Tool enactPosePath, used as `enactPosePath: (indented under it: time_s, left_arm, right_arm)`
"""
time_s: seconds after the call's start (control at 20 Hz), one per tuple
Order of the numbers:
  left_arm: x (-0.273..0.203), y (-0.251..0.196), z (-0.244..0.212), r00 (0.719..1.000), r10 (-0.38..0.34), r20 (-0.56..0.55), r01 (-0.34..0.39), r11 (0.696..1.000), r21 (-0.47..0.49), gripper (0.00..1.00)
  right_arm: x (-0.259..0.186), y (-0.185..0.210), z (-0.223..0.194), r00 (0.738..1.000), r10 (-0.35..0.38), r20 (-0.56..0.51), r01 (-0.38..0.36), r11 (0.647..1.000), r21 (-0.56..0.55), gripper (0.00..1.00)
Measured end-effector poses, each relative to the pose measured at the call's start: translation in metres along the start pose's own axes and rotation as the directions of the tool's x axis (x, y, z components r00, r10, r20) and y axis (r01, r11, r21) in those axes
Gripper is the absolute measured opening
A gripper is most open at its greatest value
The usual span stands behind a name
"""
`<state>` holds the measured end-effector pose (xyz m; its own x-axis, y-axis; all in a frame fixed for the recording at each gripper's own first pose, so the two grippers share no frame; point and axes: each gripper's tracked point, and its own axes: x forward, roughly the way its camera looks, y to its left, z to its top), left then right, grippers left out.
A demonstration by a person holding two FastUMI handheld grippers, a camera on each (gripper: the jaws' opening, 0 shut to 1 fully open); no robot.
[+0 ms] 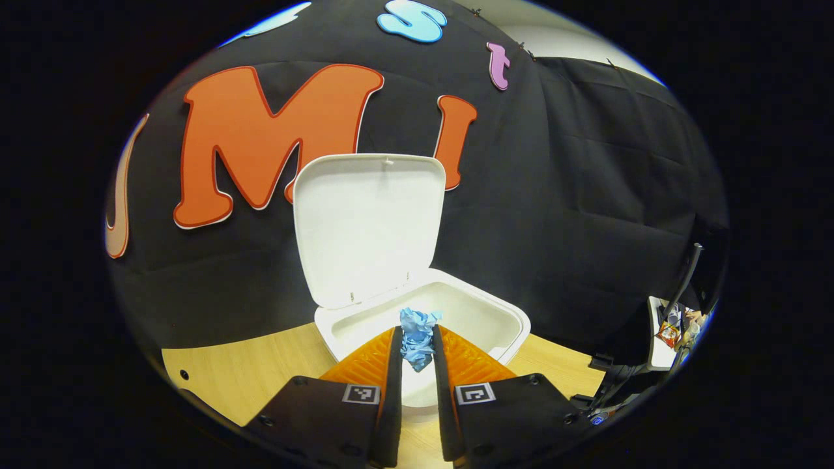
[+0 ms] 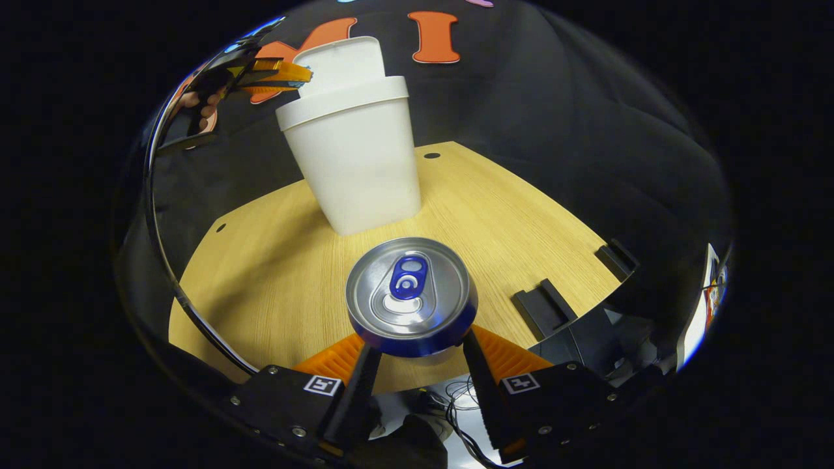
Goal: Press the lid of the desktop garbage bin to open it, pick up the crumpled paper on the desktop and throw it into the bin, then pick up the pop can on the desktop and drop it into the bin, and finally close the garbage bin lid.
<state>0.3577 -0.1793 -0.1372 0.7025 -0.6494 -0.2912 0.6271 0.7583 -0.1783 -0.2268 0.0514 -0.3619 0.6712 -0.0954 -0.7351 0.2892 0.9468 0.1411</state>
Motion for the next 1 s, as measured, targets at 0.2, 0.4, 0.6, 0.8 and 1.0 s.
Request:
enactPosePath:
  time_s: [0.2,0.4,0.6,0.8,1.0]
  left_arm:
    - [0.010,0.001,-0.003,1.000,0.024,-0.014,-0.024,0.999,-0.025,0.28]
    - [0.015,0.010,-0.007,0.997,0.063,-0.033,-0.063,0.998,-0.014,0.40]
    - [0.013,0.015,-0.006,0.998,0.059,-0.019,-0.060,0.998,-0.021,0.70]
    - [-0.004,0.023,0.003,0.998,0.062,0.032,-0.062,0.998,-0.022,0.92]
    - [-0.037,0.050,0.002,0.991,0.112,0.076,-0.110,0.993,-0.033,0.97]
  right_arm:
    - [-0.001,-0.014,0.001,0.999,-0.033,0.006,0.032,0.999,0.034,0.75]
    - [0.001,-0.018,0.008,0.999,-0.030,0.012,0.029,0.999,0.044,0.75]
    - [0.004,-0.018,0.016,1.000,-0.023,0.014,0.023,0.999,0.037,0.75]
    - [0.007,-0.016,0.026,1.000,-0.004,0.005,0.004,1.000,0.008,0.75]
    - [0.005,-0.009,0.056,0.999,0.022,0.038,-0.020,0.999,-0.036,0.75]
